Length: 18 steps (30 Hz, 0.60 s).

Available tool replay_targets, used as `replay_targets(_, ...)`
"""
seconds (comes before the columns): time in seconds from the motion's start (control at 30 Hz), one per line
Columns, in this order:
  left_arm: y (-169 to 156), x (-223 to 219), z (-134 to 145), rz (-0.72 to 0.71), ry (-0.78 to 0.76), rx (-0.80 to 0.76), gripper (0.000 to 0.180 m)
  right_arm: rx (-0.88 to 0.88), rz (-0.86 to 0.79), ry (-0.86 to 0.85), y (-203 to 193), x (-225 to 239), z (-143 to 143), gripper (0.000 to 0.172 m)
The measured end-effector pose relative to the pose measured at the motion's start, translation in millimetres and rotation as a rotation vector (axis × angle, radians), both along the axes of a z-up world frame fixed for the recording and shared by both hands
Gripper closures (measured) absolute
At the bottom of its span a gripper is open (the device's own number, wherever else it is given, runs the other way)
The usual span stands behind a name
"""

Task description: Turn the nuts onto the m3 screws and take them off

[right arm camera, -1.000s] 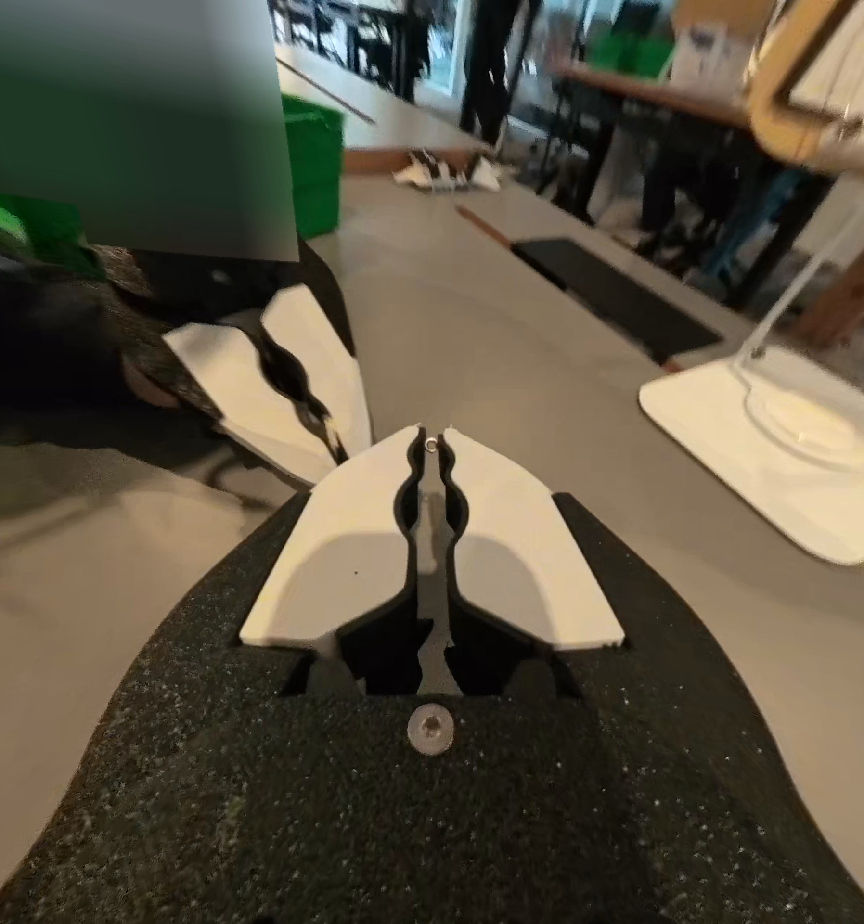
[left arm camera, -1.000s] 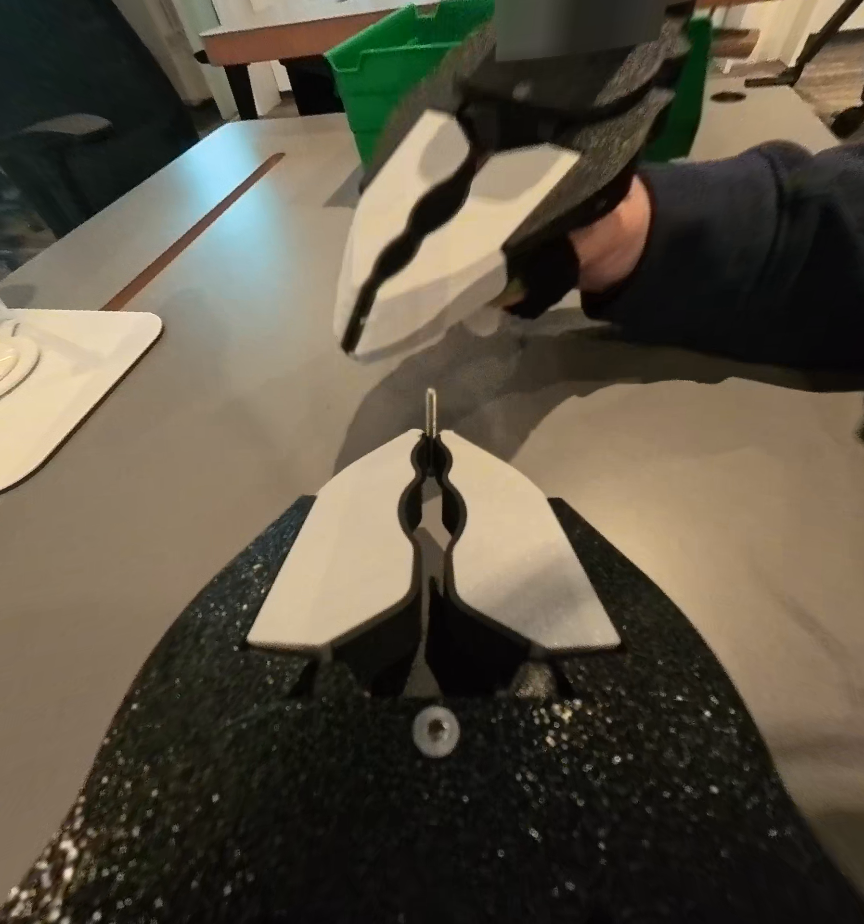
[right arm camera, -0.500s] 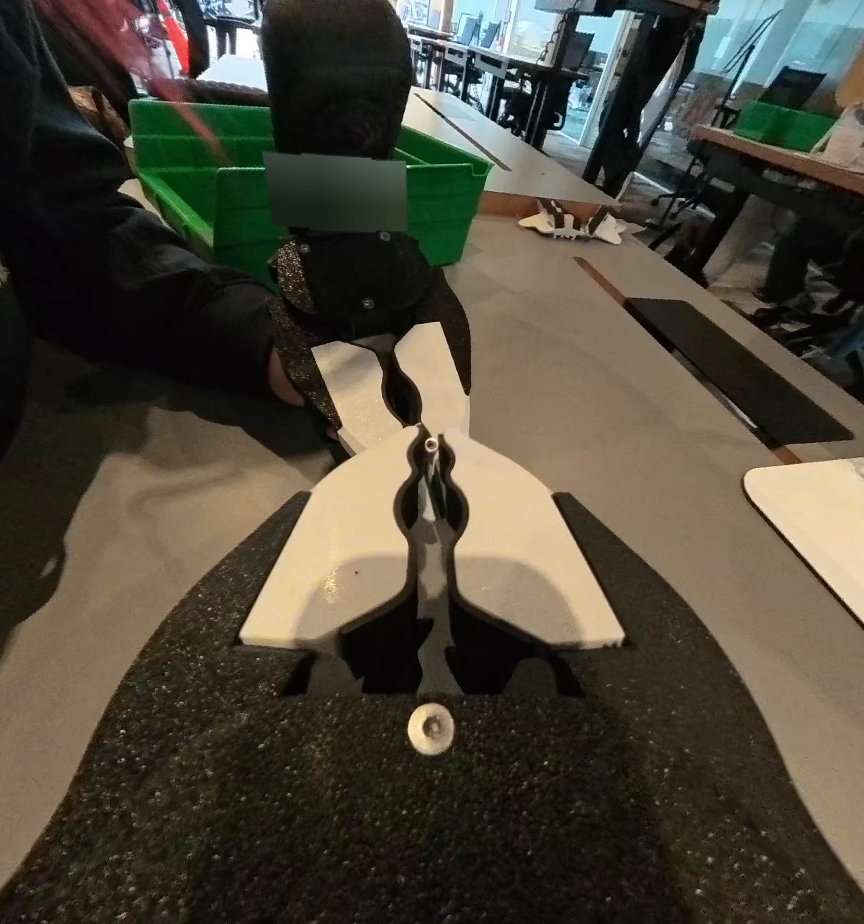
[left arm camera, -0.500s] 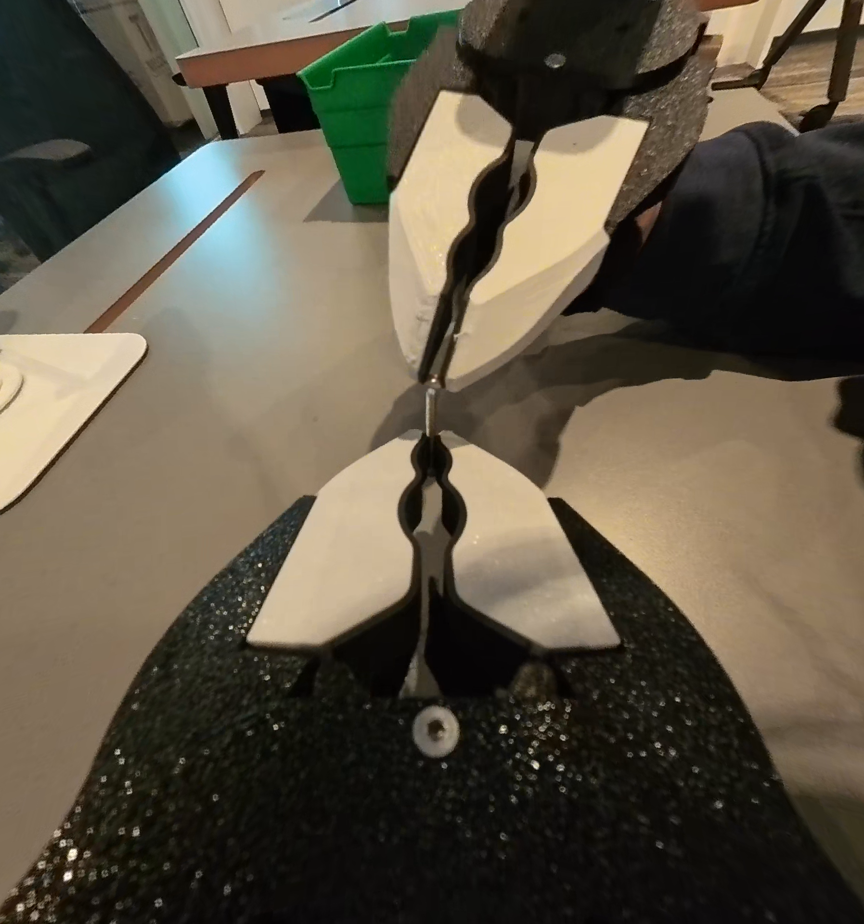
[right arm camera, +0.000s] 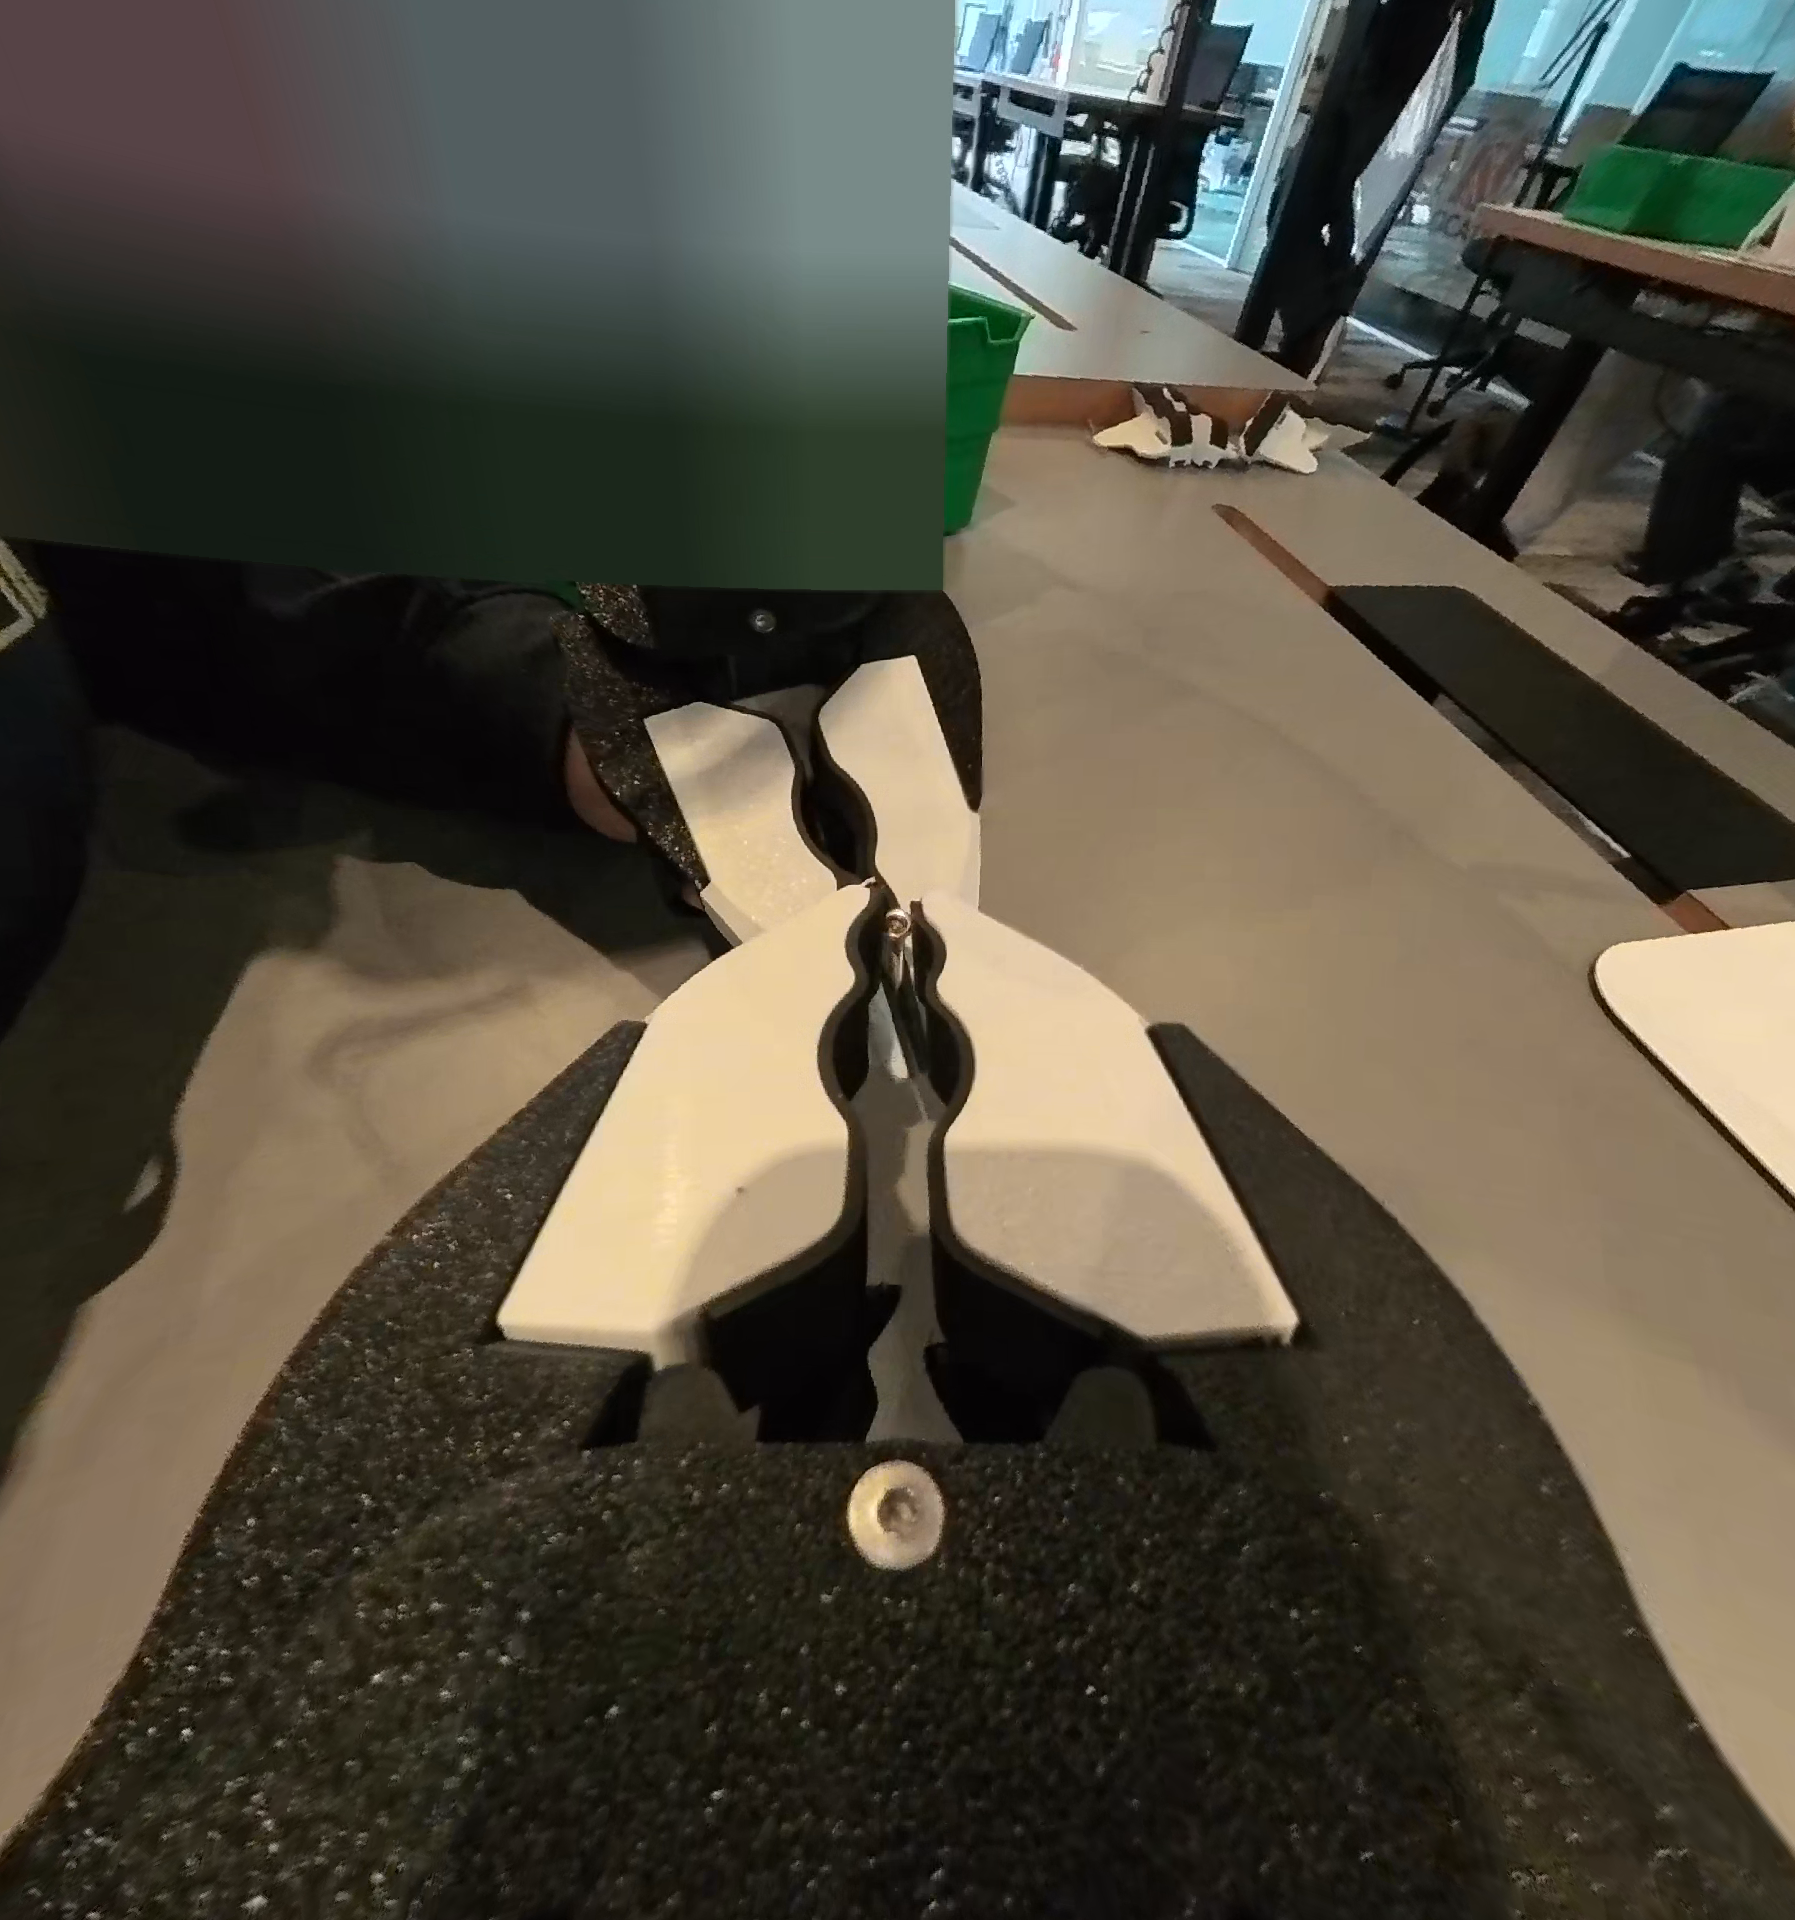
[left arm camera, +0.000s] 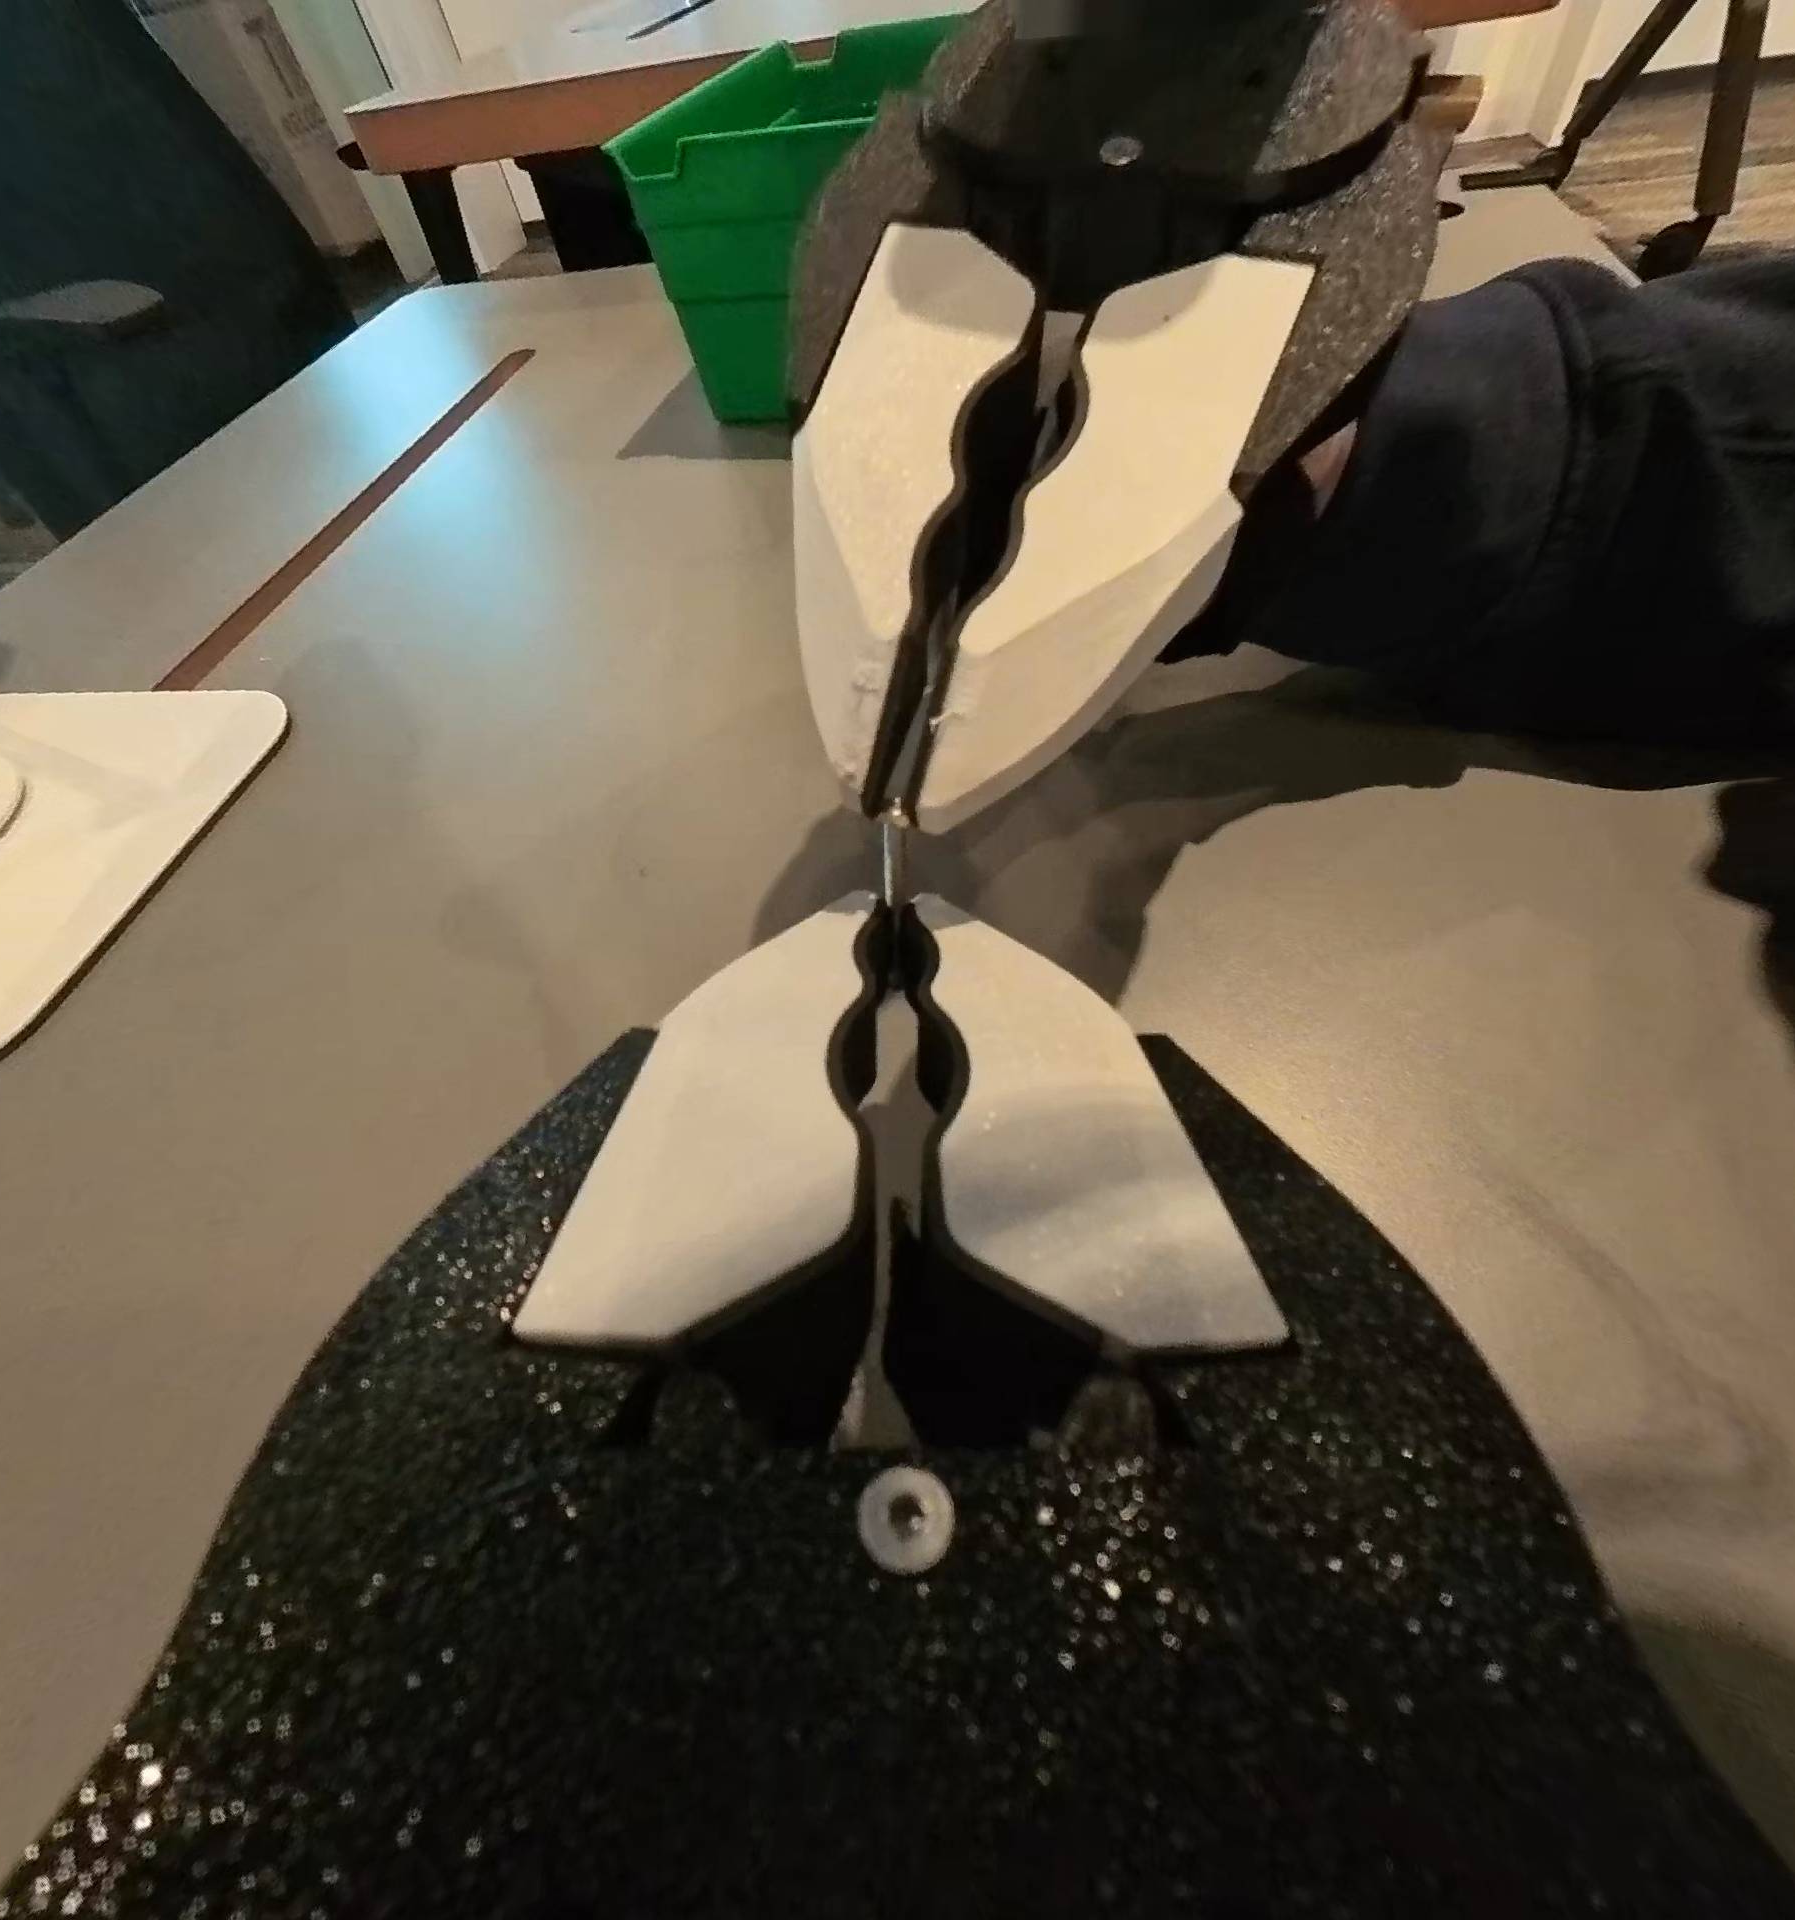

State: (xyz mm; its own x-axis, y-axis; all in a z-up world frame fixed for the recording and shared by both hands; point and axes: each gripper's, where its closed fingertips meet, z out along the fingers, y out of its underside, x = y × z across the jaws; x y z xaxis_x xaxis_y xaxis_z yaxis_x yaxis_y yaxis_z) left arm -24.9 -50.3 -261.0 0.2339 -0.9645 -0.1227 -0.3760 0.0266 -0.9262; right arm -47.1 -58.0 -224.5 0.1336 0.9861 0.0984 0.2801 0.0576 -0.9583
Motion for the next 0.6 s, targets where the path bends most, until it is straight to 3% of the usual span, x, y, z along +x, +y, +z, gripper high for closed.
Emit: replay_targets(0.6, -1.5, 0.8, -0.9, -0.016, 0.004, -0.02, 0.179, -0.008, 0.022, 0.046, -0.3, 0.6, -0.9, 0.167)
